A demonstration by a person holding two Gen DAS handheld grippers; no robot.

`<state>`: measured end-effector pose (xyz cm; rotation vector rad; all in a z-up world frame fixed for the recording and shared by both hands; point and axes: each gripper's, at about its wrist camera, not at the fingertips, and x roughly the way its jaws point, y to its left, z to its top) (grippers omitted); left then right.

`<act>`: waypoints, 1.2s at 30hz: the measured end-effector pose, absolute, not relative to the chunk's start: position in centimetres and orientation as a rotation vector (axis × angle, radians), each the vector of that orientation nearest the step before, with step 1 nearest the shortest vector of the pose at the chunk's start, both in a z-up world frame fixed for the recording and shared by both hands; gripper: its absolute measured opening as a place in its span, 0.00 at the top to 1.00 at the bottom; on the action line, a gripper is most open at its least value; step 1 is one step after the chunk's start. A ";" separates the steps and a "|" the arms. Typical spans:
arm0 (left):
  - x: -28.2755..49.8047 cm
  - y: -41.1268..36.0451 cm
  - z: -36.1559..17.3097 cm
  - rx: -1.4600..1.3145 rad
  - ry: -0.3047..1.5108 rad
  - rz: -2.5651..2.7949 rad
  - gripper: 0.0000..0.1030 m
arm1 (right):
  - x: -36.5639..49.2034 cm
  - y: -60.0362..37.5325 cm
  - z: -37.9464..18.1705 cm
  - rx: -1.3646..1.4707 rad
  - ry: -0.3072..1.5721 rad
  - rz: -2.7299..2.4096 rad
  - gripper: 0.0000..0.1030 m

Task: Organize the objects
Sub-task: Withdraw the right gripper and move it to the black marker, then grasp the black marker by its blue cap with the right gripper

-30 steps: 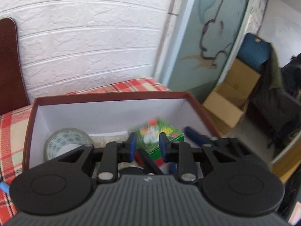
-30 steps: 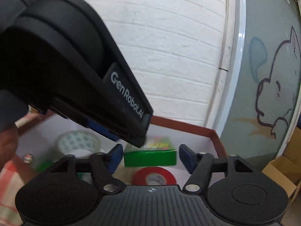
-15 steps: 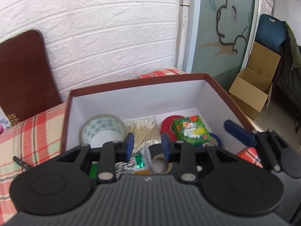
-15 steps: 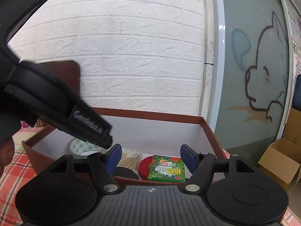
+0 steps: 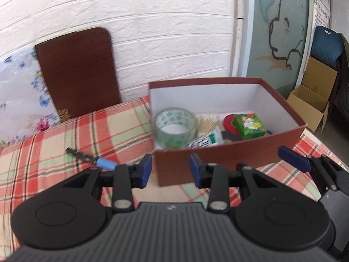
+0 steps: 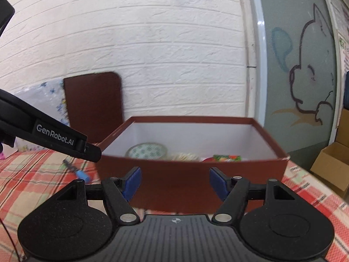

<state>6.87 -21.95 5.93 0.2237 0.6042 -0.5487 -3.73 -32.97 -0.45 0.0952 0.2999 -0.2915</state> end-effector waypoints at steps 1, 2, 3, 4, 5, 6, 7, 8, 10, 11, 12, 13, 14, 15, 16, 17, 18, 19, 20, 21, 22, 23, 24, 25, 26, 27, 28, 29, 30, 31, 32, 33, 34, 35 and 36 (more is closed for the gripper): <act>6.9 -21.1 5.6 0.219 0.611 -0.536 0.61 | -3.6 -32.4 -0.6 0.094 0.313 -0.278 0.34; 6.9 -20.2 5.3 0.214 0.618 -0.521 0.61 | -3.4 -31.7 -0.9 0.090 0.329 -0.262 0.34; 7.0 -19.4 4.9 0.209 0.627 -0.507 0.61 | -3.3 -31.0 -1.1 0.086 0.343 -0.246 0.34; 7.1 -18.5 4.4 0.206 0.636 -0.490 0.61 | -3.2 -30.4 -1.2 0.084 0.357 -0.230 0.34; 7.3 -17.7 4.0 0.206 0.644 -0.470 0.61 | -2.9 -29.8 -1.5 0.084 0.373 -0.210 0.34; 7.5 -16.8 3.5 0.208 0.651 -0.451 0.60 | -2.8 -29.1 -1.7 0.084 0.389 -0.187 0.34; 7.8 -16.0 3.1 0.208 0.660 -0.433 0.60 | -2.5 -28.5 -1.8 0.083 0.405 -0.167 0.34; 8.2 -15.1 2.6 0.205 0.671 -0.416 0.60 | -2.2 -27.8 -2.0 0.080 0.422 -0.147 0.34; 9.0 -13.2 1.7 0.193 0.692 -0.382 0.60 | -1.6 -26.5 -2.3 0.069 0.450 -0.109 0.34; 9.5 -12.3 1.3 0.187 0.701 -0.364 0.60 | -1.3 -25.8 -2.4 0.058 0.462 -0.088 0.35; 9.9 -11.4 0.8 0.183 0.708 -0.344 0.60 | -1.0 -25.1 -2.5 0.044 0.471 -0.069 0.35; 10.5 -10.5 0.4 0.178 0.717 -0.322 0.59 | -0.6 -24.4 -2.7 0.029 0.478 -0.053 0.36; 11.1 -9.6 -0.1 0.172 0.726 -0.299 0.59 | -0.3 -23.7 -2.8 0.014 0.486 -0.035 0.39; 11.7 -8.7 -0.6 0.167 0.734 -0.274 0.58 | 0.3 -23.1 -3.0 -0.002 0.497 -0.014 0.40; 12.3 -7.7 -1.2 0.164 0.740 -0.247 0.58 | 0.9 -22.5 -3.2 -0.013 0.507 0.002 0.40; 13.0 -6.8 -1.9 0.161 0.750 -0.215 0.58 | 1.6 -21.9 -3.5 -0.024 0.518 0.020 0.42; 13.7 -5.9 -2.5 0.154 0.766 -0.185 0.58 | 2.4 -21.3 -3.8 -0.041 0.528 0.036 0.46; 14.5 -4.9 -3.3 0.143 0.785 -0.153 0.57 | 3.2 -20.8 -4.1 -0.061 0.535 0.048 0.48; 15.1 -3.9 -4.2 0.128 0.797 -0.128 0.54 | 4.1 -20.3 -4.3 -0.090 0.534 0.054 0.50; 15.2 -2.9 -4.6 0.111 0.749 -0.130 0.41 | 5.0 -19.8 -4.5 -0.120 0.526 0.058 0.50; 15.1 -2.5 -5.3 0.146 0.709 -0.115 0.27 | 5.9 -19.4 -4.6 -0.147 0.515 0.058 0.50; 15.1 -2.2 -6.0 0.171 0.670 -0.104 0.19 | 7.1 -19.2 -4.6 -0.169 0.503 0.057 0.50; 15.0 -1.5 -6.5 0.153 0.644 -0.108 0.14 | 8.4 -19.1 -4.5 -0.181 0.496 0.054 0.50; 15.1 -0.7 -6.7 0.108 0.638 -0.124 0.14 | 9.7 -19.1 -4.4 -0.186 0.491 0.051 0.50; 15.3 -0.5 -6.6 0.095 0.642 -0.129 0.14 | 11.3 -19.1 -4.3 -0.191 0.489 0.047 0.50; 15.3 -0.6 -6.7 0.101 0.640 -0.128 0.14 | 12.8 -19.2 -4.3 -0.198 0.492 0.046 0.50; 15.3 -0.8 -6.8 0.109 0.633 -0.124 0.13 | 14.3 -19.2 -4.3 -0.206 0.501 0.047 0.50; 15.2 -1.0 -6.8 0.113 0.627 -0.122 0.13 | 15.7 -19.3 -4.5 -0.221 0.516 0.049 0.51; 15.3 -0.9 -6.9 0.111 0.624 -0.122 0.13 | 16.9 -19.3 -4.9 -0.238 0.534 0.045 0.51; 15.2 -0.9 -6.9 0.106 0.622 -0.124 0.13 | 17.9 -19.4 -5.3 -0.248 0.559 0.039 0.51; 15.1 -0.8 -6.9 0.103 0.620 -0.124 0.13 | 18.6 -19.6 -5.8 -0.246 0.590 0.041 0.55; 15.0 -0.8 -6.9 0.104 0.617 -0.124 0.13 | 18.7 -20.1 -5.9 -0.211 0.586 0.060 0.63; 14.9 -0.8 -7.0 0.106 0.615 -0.122 0.13 | 18.7 -20.4 -5.9 -0.181 0.596 0.080 0.70; 14.9 -0.9 -7.0 0.107 0.613 -0.122 0.13 | 18.3 -20.5 -5.8 -0.157 0.605 0.091 0.77; 14.9 -0.9 -7.0 0.107 0.613 -0.121 0.13 | 17.9 -20.3 -5.9 -0.151 0.608 0.097 0.82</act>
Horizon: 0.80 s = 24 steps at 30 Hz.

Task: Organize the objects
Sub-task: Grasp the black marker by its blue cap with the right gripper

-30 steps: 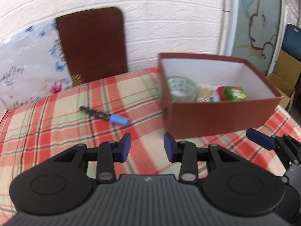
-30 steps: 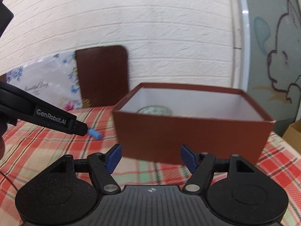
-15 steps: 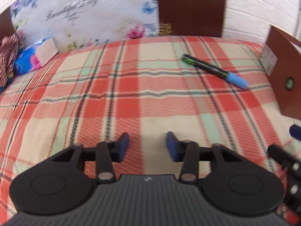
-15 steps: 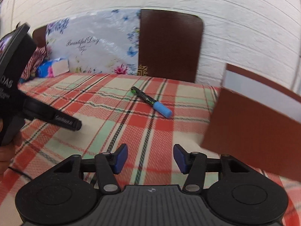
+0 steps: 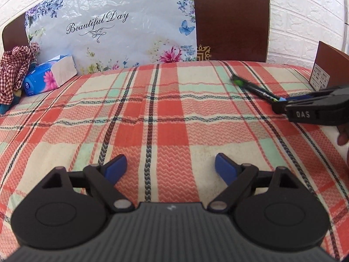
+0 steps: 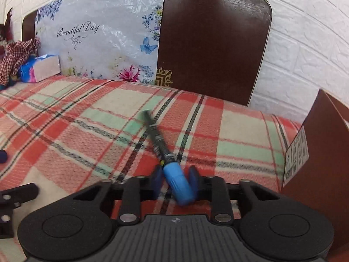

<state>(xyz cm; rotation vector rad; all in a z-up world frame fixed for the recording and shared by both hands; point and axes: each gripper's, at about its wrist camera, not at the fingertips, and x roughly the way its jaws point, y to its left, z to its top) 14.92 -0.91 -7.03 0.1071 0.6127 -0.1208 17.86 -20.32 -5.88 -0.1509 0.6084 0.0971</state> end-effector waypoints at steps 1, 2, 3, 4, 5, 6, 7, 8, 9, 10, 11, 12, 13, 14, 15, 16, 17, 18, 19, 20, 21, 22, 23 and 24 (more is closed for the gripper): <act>14.9 -0.9 -7.0 0.109 0.612 -0.120 0.13 | 17.1 -20.1 -6.0 -0.159 0.605 0.098 0.82; 14.9 -1.0 -7.0 0.111 0.611 -0.120 0.13 | 16.2 -19.9 -6.2 -0.165 0.600 0.102 0.82; 14.8 -1.0 -7.0 0.111 0.610 -0.119 0.13 | 15.2 -19.9 -6.3 -0.157 0.599 0.104 0.82; 14.8 -1.0 -7.0 0.111 0.609 -0.120 0.13 | 14.2 -20.0 -6.2 -0.138 0.601 0.108 0.82; 14.8 -0.9 -7.0 0.111 0.609 -0.119 0.13 | 13.1 -20.2 -6.3 -0.108 0.606 0.116 0.82; 14.8 -1.0 -7.0 0.113 0.609 -0.119 0.12 | 11.8 -20.3 -6.3 -0.079 0.613 0.122 0.82; 14.8 -1.0 -7.0 0.116 0.608 -0.118 0.13 | 10.4 -20.4 -6.3 -0.054 0.618 0.128 0.82; 14.8 -1.0 -7.0 0.120 0.607 -0.116 0.12 | 8.8 -20.5 -6.3 -0.031 0.622 0.138 0.82; 14.7 -1.1 -7.0 0.124 0.607 -0.114 0.12 | 7.2 -20.6 -6.3 -0.012 0.627 0.147 0.82; 14.6 -1.2 -7.0 0.128 0.606 -0.113 0.12 | 5.5 -20.7 -6.3 0.005 0.631 0.153 0.82; 14.7 -1.2 -7.0 0.132 0.605 -0.112 0.12 | 3.8 -20.8 -6.4 0.020 0.633 0.158 0.82; 14.6 -1.2 -7.0 0.134 0.606 -0.111 0.12 | 2.2 -21.0 -6.4 0.028 0.631 0.158 0.82; 14.6 -1.3 -6.9 0.137 0.606 -0.110 0.12 | 0.9 -21.0 -6.5 0.030 0.629 0.159 0.82; 14.7 -1.3 -6.9 0.141 0.607 -0.109 0.12 | -0.4 -21.0 -6.5 0.030 0.625 0.161 0.82; 14.7 -1.4 -6.9 0.146 0.609 -0.108 0.12 | -1.2 -20.9 -6.6 0.026 0.621 0.161 0.82; 14.8 -1.5 -6.9 0.149 0.613 -0.107 0.12 | -1.6 -20.9 -6.6 0.022 0.619 0.161 0.82; 14.8 -1.5 -6.8 0.149 0.619 -0.107 0.12 | -1.7 -20.9 -6.7 0.029 0.618 0.161 0.82; 14.9 -1.5 -6.7 0.149 0.627 -0.106 0.12 | -1.6 -21.1 -6.7 0.041 0.620 0.162 0.82; 15.1 -1.5 -6.6 0.148 0.642 -0.106 0.12 | -1.5 -21.1 -6.8 0.047 0.619 0.162 0.82; 15.3 -1.5 -6.3 0.142 0.667 -0.102 0.12 | -1.5 -21.0 -6.9 0.047 0.616 0.161 0.82; 15.4 -1.4 -5.8 0.120 0.707 -0.090 0.14 | -1.5 -21.0 -7.0 0.045 0.612 0.160 0.82; 15.4 -1.2 -5.1 0.073 0.759 -0.074 0.22 | -1.6 -20.9 -7.0 0.047 0.609 0.160 0.82; 15.1 -1.0 -4.3 0.012 0.801 -0.077 0.27 | -1.6 -21.0 -7.1 0.053 0.607 0.161 0.82; 14.6 -1.0 -3.6 -0.052 0.837 -0.117 0.34 | -1.7 -21.1 -7.1 0.061 0.604 0.162 0.82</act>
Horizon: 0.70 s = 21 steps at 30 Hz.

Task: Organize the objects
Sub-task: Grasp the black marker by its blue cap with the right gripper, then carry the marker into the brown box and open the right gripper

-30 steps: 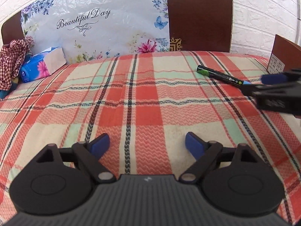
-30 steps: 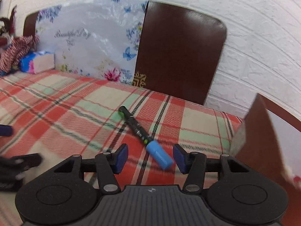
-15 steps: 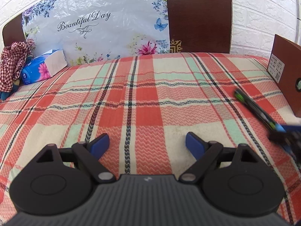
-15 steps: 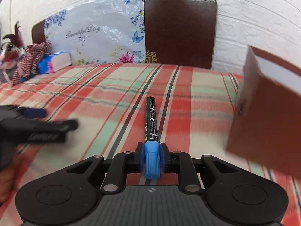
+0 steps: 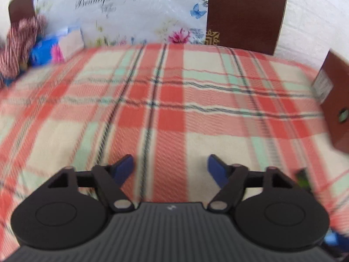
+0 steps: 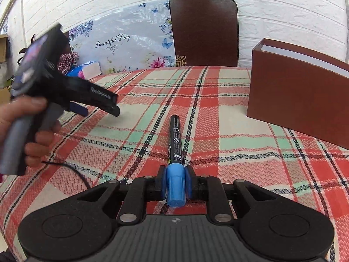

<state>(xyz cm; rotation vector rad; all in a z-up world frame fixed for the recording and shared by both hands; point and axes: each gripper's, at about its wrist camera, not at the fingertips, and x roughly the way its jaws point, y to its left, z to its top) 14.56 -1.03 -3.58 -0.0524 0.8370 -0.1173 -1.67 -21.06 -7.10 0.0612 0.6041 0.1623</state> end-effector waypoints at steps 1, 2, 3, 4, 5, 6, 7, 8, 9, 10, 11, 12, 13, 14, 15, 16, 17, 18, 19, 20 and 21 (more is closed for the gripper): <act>13.9 -1.2 -3.1 -0.117 0.877 -0.182 0.39 | -1.7 -21.2 -7.2 0.068 0.601 0.165 0.82; 13.3 -1.8 -2.6 -0.168 0.914 -0.242 0.40 | -1.9 -21.6 -7.1 0.071 0.599 0.171 0.82; 12.7 -2.6 -2.3 -0.198 0.942 -0.289 0.40 | -1.8 -21.6 -7.1 0.074 0.596 0.173 0.82; 12.1 -3.6 -2.1 -0.205 0.963 -0.329 0.40 | -1.8 -21.7 -7.2 0.078 0.594 0.175 0.82; 11.7 -4.8 -2.0 -0.196 0.981 -0.363 0.40 | -1.8 -21.8 -7.2 0.084 0.592 0.178 0.82; 11.4 -6.0 -2.1 -0.185 1.004 -0.391 0.41 | -1.9 -22.0 -7.2 0.093 0.589 0.182 0.82; 11.1 -7.0 -2.4 -0.188 1.033 -0.415 0.41 | -1.9 -22.2 -7.2 0.102 0.587 0.186 0.82; 11.1 -7.7 -2.7 -0.209 1.064 -0.444 0.41 | -1.9 -22.4 -7.2 0.114 0.586 0.191 0.82; 11.0 -8.4 -3.1 -0.233 1.096 -0.469 0.41 | -1.9 -22.6 -7.3 0.127 0.585 0.196 0.82; 10.9 -9.2 -3.7 -0.249 1.125 -0.482 0.41 | -2.0 -22.8 -7.3 0.139 0.584 0.201 0.82; 10.9 -9.8 -4.1 -0.250 1.139 -0.478 0.41 | -2.0 -23.0 -7.3 0.150 0.583 0.205 0.82; 10.7 -10.3 -4.2 -0.230 1.125 -0.469 0.41 | -1.9 -23.1 -7.3 0.162 0.582 0.211 0.82; 10.7 -10.8 -4.2 -0.205 1.105 -0.468 0.46 | -1.9 -23.3 -7.3 0.172 0.582 0.216 0.82; 10.6 -11.2 -4.2 -0.182 1.090 -0.459 0.54 | -1.9 -23.4 -7.3 0.182 0.580 0.221 0.82; 10.5 -11.4 -4.2 -0.167 1.085 -0.451 0.75 | -1.9 -23.5 -7.4 0.191 0.578 0.226 0.82; 10.7 -11.4 -4.3 -0.183 1.091 -0.455 0.76 | -1.9 -23.6 -7.3 0.197 0.575 0.227 0.82; 10.8 -11.3 -4.2 -0.200 1.091 -0.455 0.76 | -2.1 -23.7 -7.3 0.202 0.564 0.226 0.82; 10.7 -11.4 -3.9 -0.202 1.087 -0.462 0.77 | -2.3 -23.8 -7.0 0.206 0.548 0.223 0.81; 10.7 -11.5 -3.3 -0.197 1.074 -0.472 0.77 | -2.6 -23.8 -6.8 0.209 0.528 0.220 0.81; 10.8 -11.8 -2.3 -0.181 1.055 -0.482 0.78 | -2.9 -24.0 -6.4 0.213 0.503 0.214 0.81; 10.6 -12.3 -1.2 -0.161 1.027 -0.497 0.79 | -3.1 -24.2 -5.9 0.210 0.474 0.205 0.80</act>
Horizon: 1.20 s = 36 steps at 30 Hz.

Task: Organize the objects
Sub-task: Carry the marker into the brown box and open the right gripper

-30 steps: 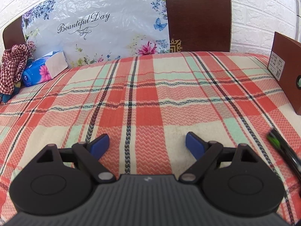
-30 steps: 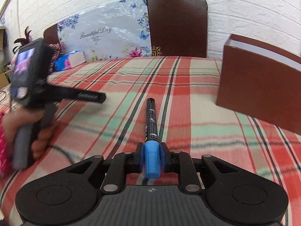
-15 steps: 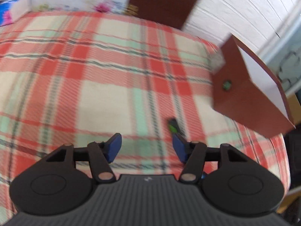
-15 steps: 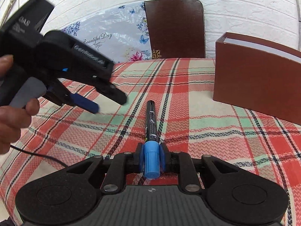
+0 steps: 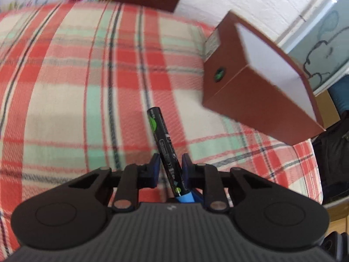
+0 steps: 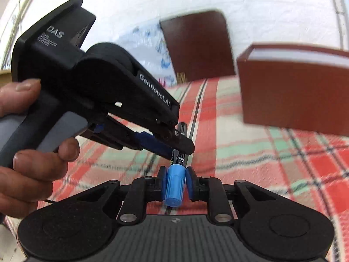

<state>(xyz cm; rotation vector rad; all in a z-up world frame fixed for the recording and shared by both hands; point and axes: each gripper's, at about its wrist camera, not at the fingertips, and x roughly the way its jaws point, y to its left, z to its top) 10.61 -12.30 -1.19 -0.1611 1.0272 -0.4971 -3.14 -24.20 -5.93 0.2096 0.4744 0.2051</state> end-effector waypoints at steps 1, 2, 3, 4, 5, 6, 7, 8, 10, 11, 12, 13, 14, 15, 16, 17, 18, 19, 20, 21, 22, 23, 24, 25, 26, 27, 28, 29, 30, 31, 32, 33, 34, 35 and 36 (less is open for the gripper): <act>10.5 -12.9 0.1 -0.143 0.993 -0.522 0.79 | -3.4 -24.4 -5.3 0.196 0.439 0.188 0.80; 10.5 -13.7 1.5 -0.128 0.958 -0.548 0.79 | -3.6 -24.8 -4.4 0.186 0.394 0.167 0.80; 10.6 -14.6 2.9 -0.113 0.923 -0.574 0.79 | -3.7 -25.4 -3.5 0.191 0.352 0.148 0.80; 10.8 -15.6 4.2 -0.101 0.888 -0.600 0.79 | -3.6 -26.3 -2.5 0.206 0.312 0.128 0.80; 11.0 -16.8 5.6 -0.089 0.854 -0.626 0.79 | -3.4 -27.3 -1.5 0.222 0.272 0.107 0.80; 11.4 -18.1 6.8 -0.077 0.825 -0.653 0.79 | -3.2 -28.2 -0.7 0.233 0.236 0.083 0.80; 11.8 -19.4 7.9 -0.063 0.798 -0.676 0.79 | -2.9 -29.1 0.1 0.236 0.205 0.059 0.80; 12.2 -20.9 8.9 -0.047 0.775 -0.696 0.79 | -2.4 -30.1 0.7 0.234 0.177 0.033 0.80; 13.2 -24.0 10.1 -0.021 0.751 -0.727 0.80 | -1.4 -31.9 1.5 0.235 0.145 -0.016 0.80; 13.7 -25.5 10.5 -0.011 0.745 -0.745 0.81 | -0.9 -32.8 1.7 0.237 0.139 -0.041 0.80; 14.1 -26.9 10.6 -0.002 0.740 -0.762 0.81 | -0.3 -33.9 1.8 0.236 0.135 -0.069 0.80; 14.4 -28.4 10.6 0.008 0.740 -0.779 0.81 | 0.1 -34.7 1.8 0.232 0.133 -0.095 0.80; 14.8 -29.8 10.3 0.015 0.748 -0.795 0.81 | 0.6 -35.6 1.7 0.224 0.134 -0.124 0.80; 15.2 -31.0 10.0 0.019 0.756 -0.805 0.80 | 1.0 -36.4 1.6 0.214 0.137 -0.153 0.81; 15.5 -32.2 9.5 0.027 0.767 -0.812 0.79 | 1.5 -37.1 1.4 0.195 0.141 -0.186 0.81; 15.7 -33.3 8.8 0.042 0.776 -0.808 0.78 | 2.3 -37.6 1.0 0.163 0.151 -0.232 0.77; 16.0 -34.2 8.1 0.065 0.774 -0.788 0.76 | 3.0 -38.0 0.6 0.127 0.178 -0.281 0.63; 16.1 -34.8 7.5 0.100 0.764 -0.757 0.71 | 3.6 -38.5 0.1 0.109 0.210 -0.315 0.55; 16.1 -35.1 6.8 0.128 0.755 -0.723 0.70 | 3.8 -39.1 -0.4 0.121 0.224 -0.330 0.53; 16.1 -35.1 6.2 0.141 0.753 -0.707 0.70 | 3.6 -39.7 -0.7 0.152 0.227 -0.328 0.53; 16.1 -34.8 5.7 0.145 0.757 -0.706 0.70 | 3.1 -40.2 -0.9 0.177 0.223 -0.325 0.54; 16.1 -34.6 5.3 0.150 0.762 -0.698 0.70 | 2.7 -40.2 -1.0 0.175 0.209 -0.329 0.57; 16.1 -34.5 5.0 0.158 0.764 -0.683 0.70 | 2.6 -40.0 -1.0 0.165 0.203 -0.337 0.56; 16.0 -34.2 4.9 0.166 0.765 -0.665 0.69 | 2.4 -39.9 -0.9 0.166 0.200 -0.338 0.56; 15.9 -34.0 4.8 0.175 0.764 -0.650 0.69 | 2.2 -39.8 -0.8 0.176 0.194 -0.332 0.56; 15.6 -33.8 4.8 0.185 0.762 -0.637 0.69 | 2.0 -39.7 -0.7 0.182 0.189 -0.328 0.56; 15.3 -33.5 4.9 0.195 0.756 -0.626 0.68 | 1.6 -39.6 -0.5 0.185 0.186 -0.328 0.56; 15.1 -33.2 5.0 0.204 0.749 -0.616 0.67 | 1.0 -39.6 -0.4 0.189 0.183 -0.329 0.56; 14.7 -32.9 5.1 0.211 0.743 -0.610 0.66 | 0.7 -38.4 -0.3 0.193 0.177 -0.333 0.56; 14.2 -32.4 5.2 0.216 0.735 -0.607 0.65 | 0.1 -38.2 -0.2 0.198 0.171 -0.335 0.56; 13.7 -32.0 5.4 0.220 0.725 -0.605 0.64 | -0.7 -37.8 -0.1 0.201 0.165 -0.339 0.55; 13.2 -31.7 5.6 0.227 0.713 -0.602 0.63 | -1.2 -37.8 0.0 0.206 0.160 -0.345 0.55; 12.7 -31.3 5.7 0.233 0.703 -0.599 0.62 | -1.7 -37.8 0.1 0.212 0.157 -0.350 0.55; 12.2 -30.8 5.9 0.239 0.692 -0.596 0.61 | -2.0 -38.0 0.1 0.223 0.153 -0.352 0.55; 11.6 -30.3 6.0 0.244 0.683 -0.594 0.61 | -2.6 -37.9 0.2 0.235 0.152 -0.353 0.54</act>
